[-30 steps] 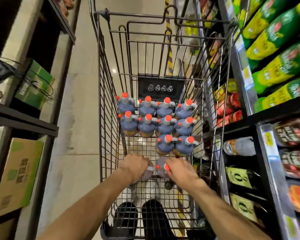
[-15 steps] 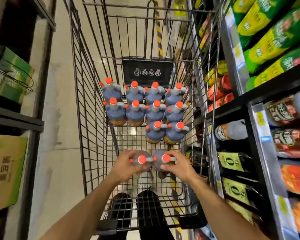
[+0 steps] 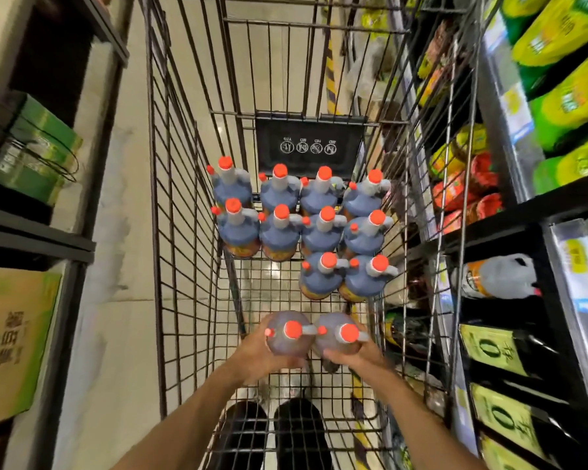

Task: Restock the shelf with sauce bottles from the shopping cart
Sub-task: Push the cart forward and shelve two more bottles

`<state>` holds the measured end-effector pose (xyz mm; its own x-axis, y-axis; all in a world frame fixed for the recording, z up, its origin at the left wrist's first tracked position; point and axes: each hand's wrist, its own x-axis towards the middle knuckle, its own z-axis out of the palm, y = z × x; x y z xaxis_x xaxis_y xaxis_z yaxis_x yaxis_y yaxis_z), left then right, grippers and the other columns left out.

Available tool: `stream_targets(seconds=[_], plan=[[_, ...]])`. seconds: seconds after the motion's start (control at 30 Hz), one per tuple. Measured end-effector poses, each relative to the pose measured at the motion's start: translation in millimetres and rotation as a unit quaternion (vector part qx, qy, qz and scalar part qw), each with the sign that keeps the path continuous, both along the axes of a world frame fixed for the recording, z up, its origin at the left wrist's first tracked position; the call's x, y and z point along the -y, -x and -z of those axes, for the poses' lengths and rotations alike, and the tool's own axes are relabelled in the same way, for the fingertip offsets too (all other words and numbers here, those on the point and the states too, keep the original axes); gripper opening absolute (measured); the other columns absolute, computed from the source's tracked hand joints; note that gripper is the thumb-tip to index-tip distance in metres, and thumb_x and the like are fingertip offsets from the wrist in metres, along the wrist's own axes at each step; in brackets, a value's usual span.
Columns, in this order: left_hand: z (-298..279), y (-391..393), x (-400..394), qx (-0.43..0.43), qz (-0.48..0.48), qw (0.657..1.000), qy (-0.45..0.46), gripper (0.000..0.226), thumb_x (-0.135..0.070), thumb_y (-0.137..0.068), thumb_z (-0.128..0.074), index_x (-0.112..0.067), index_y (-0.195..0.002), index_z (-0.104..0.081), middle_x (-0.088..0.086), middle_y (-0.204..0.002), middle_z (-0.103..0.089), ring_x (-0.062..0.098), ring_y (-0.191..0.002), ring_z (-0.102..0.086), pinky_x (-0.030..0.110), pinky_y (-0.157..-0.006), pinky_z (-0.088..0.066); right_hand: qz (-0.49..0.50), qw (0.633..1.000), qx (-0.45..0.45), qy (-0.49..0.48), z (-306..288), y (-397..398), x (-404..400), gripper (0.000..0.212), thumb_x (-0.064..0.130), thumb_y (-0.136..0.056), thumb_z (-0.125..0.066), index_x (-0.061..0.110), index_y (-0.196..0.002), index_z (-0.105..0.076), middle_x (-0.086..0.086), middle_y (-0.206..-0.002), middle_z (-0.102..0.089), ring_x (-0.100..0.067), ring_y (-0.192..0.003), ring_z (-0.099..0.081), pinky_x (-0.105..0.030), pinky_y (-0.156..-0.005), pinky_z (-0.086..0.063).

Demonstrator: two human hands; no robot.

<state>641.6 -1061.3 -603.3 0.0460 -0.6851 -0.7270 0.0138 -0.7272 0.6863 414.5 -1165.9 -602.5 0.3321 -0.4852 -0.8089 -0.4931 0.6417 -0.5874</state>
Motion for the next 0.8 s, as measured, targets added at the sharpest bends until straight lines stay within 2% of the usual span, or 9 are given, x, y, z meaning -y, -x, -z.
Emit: stream_targets(seconds=[0.13,0.27,0.33,0.43,0.5,0.57,0.67,0.73,0.8], plan=[[-1.6,-0.6,7.2,-0.001,-0.044,0.999,-0.018,0.092,-0.036,-0.053,-0.101,-0.029,-0.133,-0.056,-0.001,-0.115,-0.075,0.015,-0.105,-0.073,0.046,-0.094,-0.06,0.038,0.999,0.003,0.034,-3.6,-9.3,0.2,0.075,0.019,-0.062,-0.098,0.016,-0.127,-0.062,0.0,-0.116,-0.077,-0.019,-0.112,-0.071,-0.029,-0.092,-0.057],[-7.5,-3.8,14.8,0.004,-0.044,0.999,-0.003,0.078,-0.056,-0.056,-0.096,-0.034,-0.124,-0.066,-0.01,-0.115,-0.076,0.011,-0.11,-0.07,0.047,-0.102,-0.054,0.094,0.993,0.038,0.057,-18.4,-21.4,4.3,0.049,0.0,-0.071,-0.086,0.009,-0.115,-0.064,-0.002,-0.103,-0.079,-0.012,-0.094,-0.076,-0.025,-0.078,-0.06],[-27.7,-4.4,22.1,-0.004,-0.044,0.999,0.001,0.072,-0.053,-0.06,-0.094,-0.033,-0.123,-0.065,-0.014,-0.113,-0.075,0.006,-0.107,-0.07,0.04,-0.1,-0.054,0.11,0.99,0.059,0.069,-30.6,-24.4,5.9,0.056,0.012,-0.068,-0.091,0.011,-0.117,-0.064,-0.005,-0.109,-0.078,-0.016,-0.101,-0.075,-0.026,-0.083,-0.059],[-65.0,-3.1,33.3,-0.03,-0.073,0.997,0.02,0.051,-0.036,-0.075,-0.088,-0.032,-0.119,-0.063,-0.019,-0.108,-0.076,0.0,-0.101,-0.071,0.027,-0.094,-0.054,0.129,0.983,0.087,0.092,-62.1,-29.1,9.3,0.078,0.04,-0.061,-0.094,0.016,-0.128,-0.062,0.0,-0.119,-0.076,-0.018,-0.115,-0.07,-0.042,-0.105,-0.052],[-90.9,-4.8,41.5,-0.045,-0.102,0.993,0.034,0.042,-0.039,-0.076,-0.084,-0.034,-0.113,-0.064,-0.023,-0.1,-0.077,-0.003,-0.096,-0.071,0.023,-0.091,-0.053,0.139,0.979,0.112,0.1,-91.7,-33.8,14.6,0.079,0.049,-0.063,-0.091,0.027,-0.132,-0.061,0.005,-0.126,-0.073,-0.016,-0.121,-0.067,-0.044,-0.108,-0.049],[-123.9,-6.7,46.8,-0.056,-0.135,0.987,0.061,0.052,-0.05,-0.07,-0.088,-0.034,-0.114,-0.065,-0.02,-0.103,-0.078,0.0,-0.1,-0.072,0.029,-0.096,-0.053,0.144,0.975,0.138,0.102,-125.7,-38.4,20.9,0.077,0.044,-0.067,-0.09,0.029,-0.135,-0.06,0.003,-0.129,-0.071,-0.017,-0.123,-0.065,-0.043,-0.108,-0.048],[-176.6,-10.5,52.8,-0.068,-0.153,0.979,0.113,0.088,-0.065,-0.055,-0.09,-0.026,-0.128,-0.063,-0.006,-0.121,-0.075,0.016,-0.118,-0.068,0.045,-0.11,-0.048,0.153,0.964,0.158,0.147,-180.8,-46.4,31.4,0.084,0.038,-0.066,-0.09,0.017,-0.14,-0.056,-0.003,-0.127,-0.072,-0.022,-0.121,-0.067,-0.044,-0.107,-0.049],[-219.3,-10.8,57.2,-0.06,-0.143,0.975,0.157,0.088,-0.065,-0.058,-0.088,-0.024,-0.131,-0.062,-0.005,-0.124,-0.074,0.017,-0.12,-0.067,0.044,-0.109,-0.049,0.172,0.957,0.163,0.165,-217.5,-50.8,36.3,0.082,0.042,-0.064,-0.091,0.015,-0.136,-0.06,-0.003,-0.124,-0.074,-0.023,-0.119,-0.068,-0.042,-0.105,-0.052],[-258.3,-14.6,62.9,-0.046,-0.129,0.97,0.2,0.081,-0.058,-0.063,-0.082,-0.021,-0.133,-0.061,-0.005,-0.124,-0.074,0.018,-0.119,-0.067,0.04,-0.106,-0.051,0.168,0.952,0.165,0.194,-262.3,-55.4,36.6,0.066,0.038,-0.063,-0.088,0.013,-0.121,-0.07,-0.002,-0.113,-0.078,-0.02,-0.109,-0.073,-0.029,-0.092,-0.057]])
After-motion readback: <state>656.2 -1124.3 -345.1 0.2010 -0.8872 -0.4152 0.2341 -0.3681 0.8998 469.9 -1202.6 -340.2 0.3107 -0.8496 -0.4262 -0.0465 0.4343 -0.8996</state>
